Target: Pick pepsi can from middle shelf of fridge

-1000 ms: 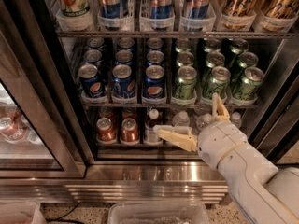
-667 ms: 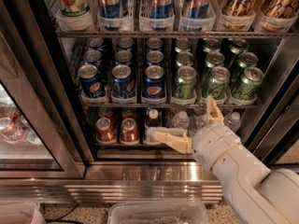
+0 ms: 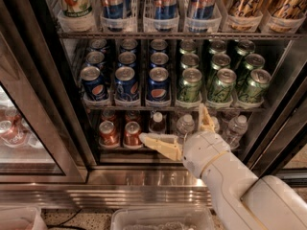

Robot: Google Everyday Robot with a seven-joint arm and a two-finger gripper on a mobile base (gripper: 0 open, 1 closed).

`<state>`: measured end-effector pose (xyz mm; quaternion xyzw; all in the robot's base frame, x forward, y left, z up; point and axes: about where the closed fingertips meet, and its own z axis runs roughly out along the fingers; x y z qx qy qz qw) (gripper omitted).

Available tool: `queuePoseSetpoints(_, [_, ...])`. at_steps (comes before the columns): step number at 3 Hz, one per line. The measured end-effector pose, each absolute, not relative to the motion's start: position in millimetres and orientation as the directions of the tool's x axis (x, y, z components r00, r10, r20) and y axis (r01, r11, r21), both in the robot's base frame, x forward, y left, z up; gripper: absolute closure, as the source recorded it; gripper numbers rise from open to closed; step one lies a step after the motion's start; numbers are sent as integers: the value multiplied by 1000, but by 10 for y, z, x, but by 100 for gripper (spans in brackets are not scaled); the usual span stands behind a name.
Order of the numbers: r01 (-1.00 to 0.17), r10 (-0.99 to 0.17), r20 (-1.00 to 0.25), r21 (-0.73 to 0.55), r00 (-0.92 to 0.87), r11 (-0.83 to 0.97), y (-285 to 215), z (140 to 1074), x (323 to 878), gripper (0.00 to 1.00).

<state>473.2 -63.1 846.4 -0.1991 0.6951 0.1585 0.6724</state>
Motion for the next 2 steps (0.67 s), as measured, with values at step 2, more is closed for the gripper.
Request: queuePoseSetpoints(2, [-419, -37, -998, -12, -52, 908, -551, 8444, 4797, 0])
